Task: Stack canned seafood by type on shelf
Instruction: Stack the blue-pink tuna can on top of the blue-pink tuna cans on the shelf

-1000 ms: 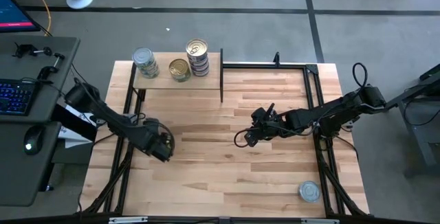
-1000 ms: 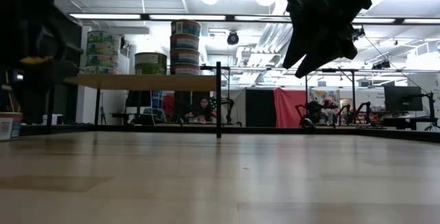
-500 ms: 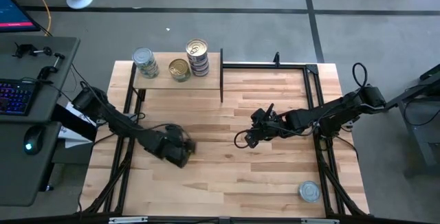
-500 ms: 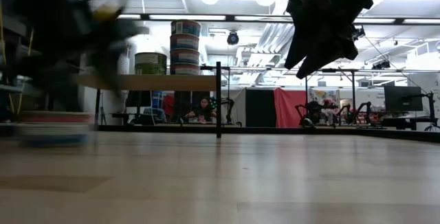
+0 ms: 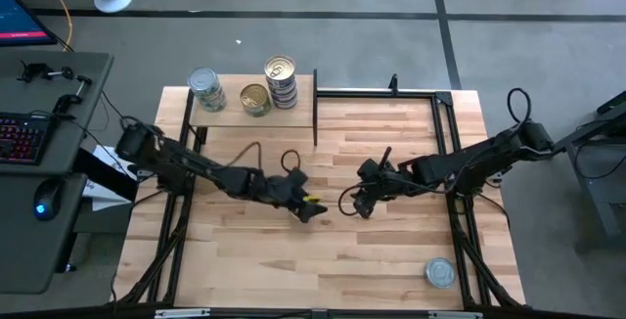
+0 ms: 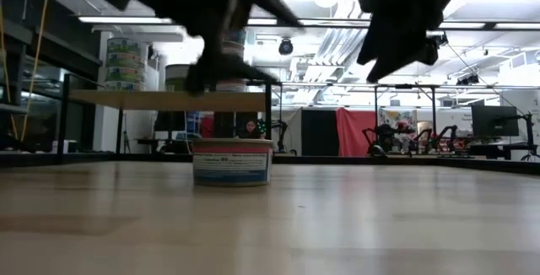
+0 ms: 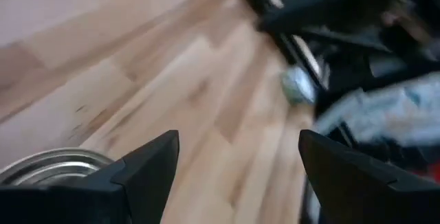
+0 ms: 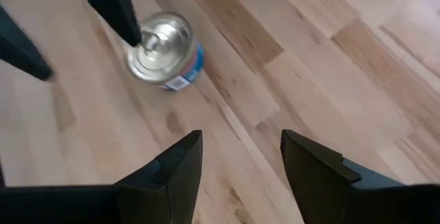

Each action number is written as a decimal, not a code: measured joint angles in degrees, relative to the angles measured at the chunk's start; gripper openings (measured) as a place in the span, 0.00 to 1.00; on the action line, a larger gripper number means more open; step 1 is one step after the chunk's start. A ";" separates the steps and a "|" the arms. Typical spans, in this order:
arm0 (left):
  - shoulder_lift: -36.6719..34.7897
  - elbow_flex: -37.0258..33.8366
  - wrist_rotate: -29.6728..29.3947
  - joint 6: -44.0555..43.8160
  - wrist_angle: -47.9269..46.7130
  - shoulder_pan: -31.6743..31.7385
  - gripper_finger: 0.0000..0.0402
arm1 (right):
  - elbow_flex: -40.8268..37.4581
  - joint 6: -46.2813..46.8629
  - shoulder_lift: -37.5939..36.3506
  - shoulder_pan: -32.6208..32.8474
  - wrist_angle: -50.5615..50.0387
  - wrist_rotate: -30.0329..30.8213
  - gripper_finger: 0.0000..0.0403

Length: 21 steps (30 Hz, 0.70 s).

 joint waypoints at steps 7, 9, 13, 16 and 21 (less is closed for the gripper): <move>-13.21 -0.01 -9.00 16.80 -21.44 -4.95 0.53 | 0.01 -0.89 -0.15 1.96 4.91 -1.03 0.46; -15.09 -0.06 -14.19 17.21 -30.65 -7.34 0.36 | 0.01 -3.50 1.12 2.50 8.65 -3.60 0.45; -16.11 -2.13 -18.34 15.90 -40.93 -10.54 0.04 | 0.04 -8.94 5.78 3.05 17.73 -7.47 0.32; -15.54 -7.96 -17.53 16.42 -36.99 -10.87 0.02 | 1.43 -7.40 11.53 2.31 19.01 -7.82 0.09; -13.91 -12.99 -18.47 21.52 -30.31 -10.14 0.00 | 7.55 -10.09 22.53 -0.47 13.23 -7.98 0.02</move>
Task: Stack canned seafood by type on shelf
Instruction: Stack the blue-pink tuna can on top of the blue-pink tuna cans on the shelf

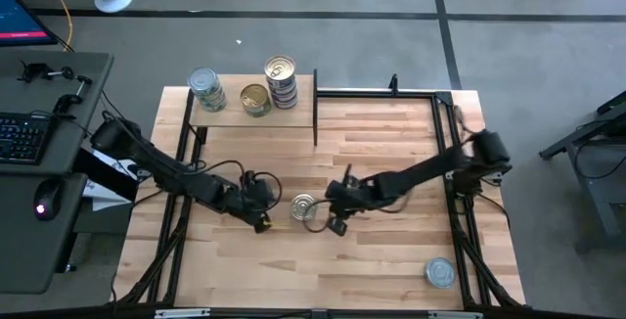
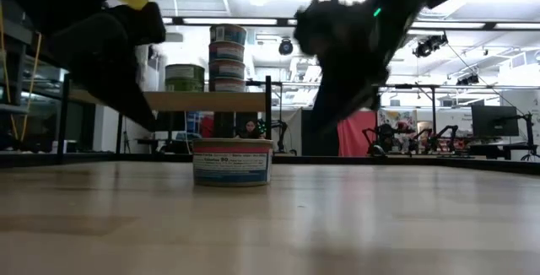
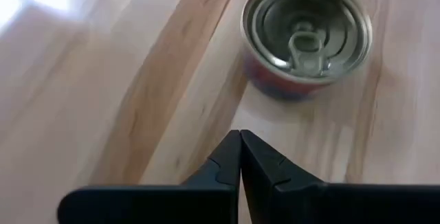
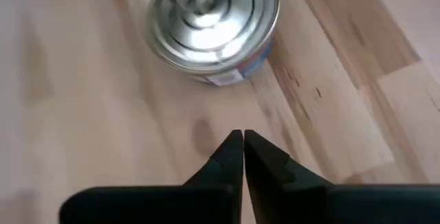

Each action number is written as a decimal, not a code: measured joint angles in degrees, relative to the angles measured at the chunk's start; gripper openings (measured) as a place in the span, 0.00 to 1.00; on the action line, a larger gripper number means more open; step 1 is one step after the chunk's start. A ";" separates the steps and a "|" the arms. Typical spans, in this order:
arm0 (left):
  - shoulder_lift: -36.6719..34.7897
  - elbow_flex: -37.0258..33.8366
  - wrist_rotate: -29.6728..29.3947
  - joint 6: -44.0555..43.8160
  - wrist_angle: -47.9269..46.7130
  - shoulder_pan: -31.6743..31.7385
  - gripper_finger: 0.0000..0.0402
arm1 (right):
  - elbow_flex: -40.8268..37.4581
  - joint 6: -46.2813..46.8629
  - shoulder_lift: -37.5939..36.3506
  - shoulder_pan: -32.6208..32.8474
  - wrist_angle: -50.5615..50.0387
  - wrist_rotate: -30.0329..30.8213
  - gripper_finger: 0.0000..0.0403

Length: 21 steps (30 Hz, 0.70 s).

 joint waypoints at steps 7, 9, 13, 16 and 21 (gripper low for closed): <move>-0.05 -0.04 2.24 23.70 11.06 1.47 0.00 | 11.26 -11.72 11.00 -2.79 -8.44 -1.26 0.00; -0.05 -0.15 3.70 29.74 13.87 1.63 0.00 | 13.09 -12.34 12.05 -3.23 -10.76 -1.35 0.00; -0.03 -0.31 3.86 35.84 14.91 3.01 0.00 | 13.86 -14.01 12.19 -3.54 -10.21 -1.30 0.00; 0.73 -1.62 6.37 37.46 16.78 4.90 0.00 | 13.86 -14.83 12.19 -3.68 -9.34 -1.35 0.00; 3.27 -4.02 12.31 37.67 22.15 6.72 0.00 | 13.86 -18.13 12.19 -3.71 -6.89 -0.39 0.00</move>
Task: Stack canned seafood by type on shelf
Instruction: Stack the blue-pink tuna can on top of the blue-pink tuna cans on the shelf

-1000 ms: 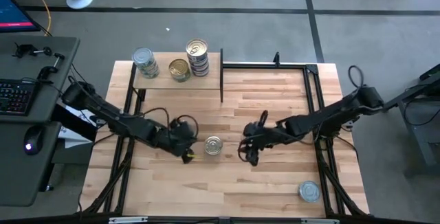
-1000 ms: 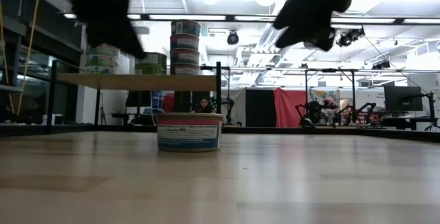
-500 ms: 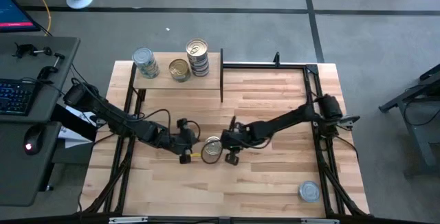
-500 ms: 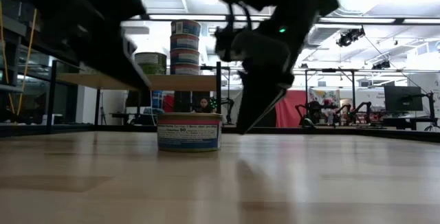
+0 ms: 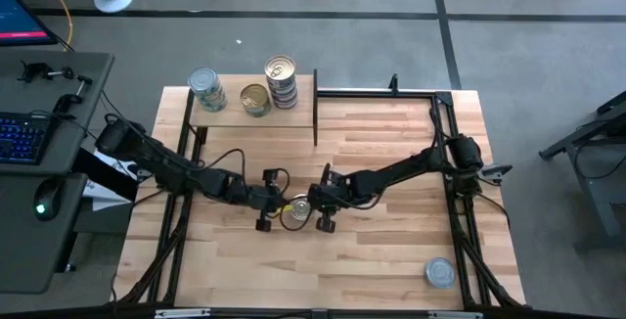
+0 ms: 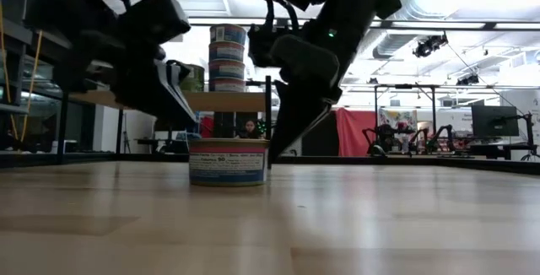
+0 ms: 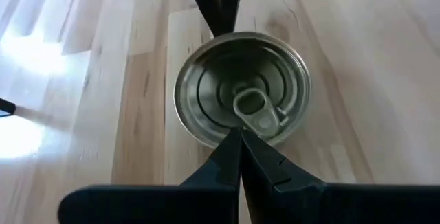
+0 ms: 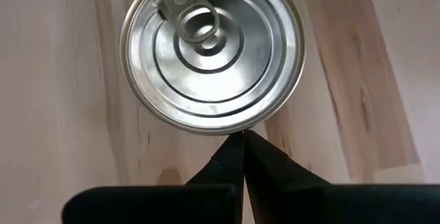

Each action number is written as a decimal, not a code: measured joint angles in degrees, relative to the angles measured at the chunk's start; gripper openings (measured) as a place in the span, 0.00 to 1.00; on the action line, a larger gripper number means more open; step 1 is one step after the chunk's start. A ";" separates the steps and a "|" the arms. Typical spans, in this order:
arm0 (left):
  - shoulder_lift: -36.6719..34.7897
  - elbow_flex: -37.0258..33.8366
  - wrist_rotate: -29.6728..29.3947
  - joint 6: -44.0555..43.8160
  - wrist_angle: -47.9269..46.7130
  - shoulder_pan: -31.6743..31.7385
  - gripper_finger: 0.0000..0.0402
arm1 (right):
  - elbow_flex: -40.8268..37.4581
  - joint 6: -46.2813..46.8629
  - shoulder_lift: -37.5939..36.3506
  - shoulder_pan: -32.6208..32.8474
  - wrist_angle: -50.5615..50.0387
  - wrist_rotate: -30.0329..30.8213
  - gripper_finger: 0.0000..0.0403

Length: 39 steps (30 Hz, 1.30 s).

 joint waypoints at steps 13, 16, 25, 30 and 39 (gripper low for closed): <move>4.11 -0.14 -1.03 2.51 3.92 0.08 0.00 | -0.55 -1.80 0.00 -0.49 1.46 -0.44 0.00; 5.96 0.08 -0.50 2.55 4.96 0.08 0.00 | -0.61 -2.92 0.00 -0.49 2.03 -0.82 0.00; 6.60 0.04 0.76 2.13 2.76 -0.44 0.00 | 4.57 -4.18 -1.94 -0.30 -0.83 -1.29 0.00; 6.43 -0.05 0.60 1.54 -2.09 -0.35 0.00 | 10.19 -8.28 -1.84 -0.37 -2.45 -1.44 0.00; 0.45 -0.20 -0.20 -12.65 -14.77 -0.52 0.00 | 23.64 -12.49 -1.84 -1.20 -12.96 0.52 0.00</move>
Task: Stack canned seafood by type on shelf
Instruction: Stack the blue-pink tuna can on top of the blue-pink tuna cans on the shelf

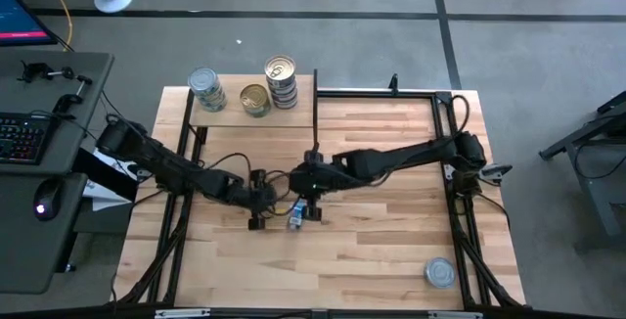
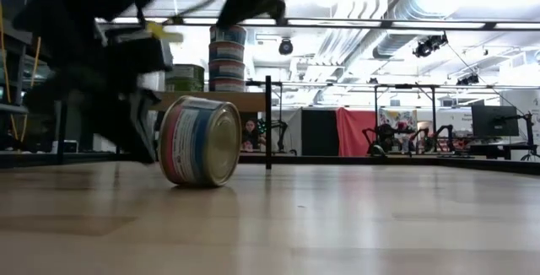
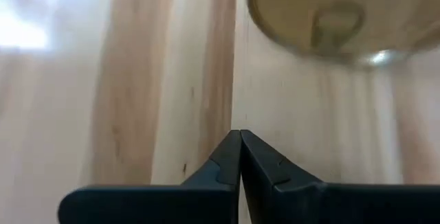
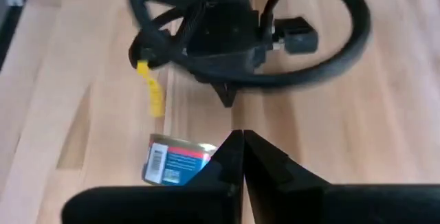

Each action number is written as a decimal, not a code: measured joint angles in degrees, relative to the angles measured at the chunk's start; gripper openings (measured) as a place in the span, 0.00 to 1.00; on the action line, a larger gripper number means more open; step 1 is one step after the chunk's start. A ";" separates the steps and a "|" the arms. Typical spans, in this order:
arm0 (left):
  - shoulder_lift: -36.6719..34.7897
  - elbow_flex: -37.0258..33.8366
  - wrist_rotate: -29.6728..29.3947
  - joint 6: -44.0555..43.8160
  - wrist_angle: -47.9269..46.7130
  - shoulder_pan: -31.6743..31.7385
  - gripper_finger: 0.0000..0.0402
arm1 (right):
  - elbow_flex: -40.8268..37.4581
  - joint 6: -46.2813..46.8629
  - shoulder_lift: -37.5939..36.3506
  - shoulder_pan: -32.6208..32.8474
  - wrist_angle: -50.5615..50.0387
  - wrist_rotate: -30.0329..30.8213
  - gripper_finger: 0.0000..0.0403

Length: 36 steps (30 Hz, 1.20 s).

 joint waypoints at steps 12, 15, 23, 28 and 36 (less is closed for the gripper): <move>-17.54 0.07 -27.77 -38.62 -1.45 -15.79 0.00 | 6.89 -20.69 0.61 -4.43 -11.18 -19.93 0.35; -20.78 0.07 -35.86 -49.02 -0.74 -21.28 0.00 | 6.63 -24.14 2.83 -4.32 -9.09 -20.37 0.52; -25.62 0.07 -48.41 -49.12 13.94 -30.36 0.00 | 6.50 -37.80 8.91 -3.25 -8.60 -20.71 0.72; -25.91 0.09 -55.22 -43.50 20.86 -32.15 0.00 | 6.50 -43.80 9.88 -3.29 -8.67 -20.30 0.72; -25.89 0.09 -60.90 -42.85 21.69 -32.40 0.00 | 6.50 -52.97 12.16 -3.34 -7.19 -15.29 0.72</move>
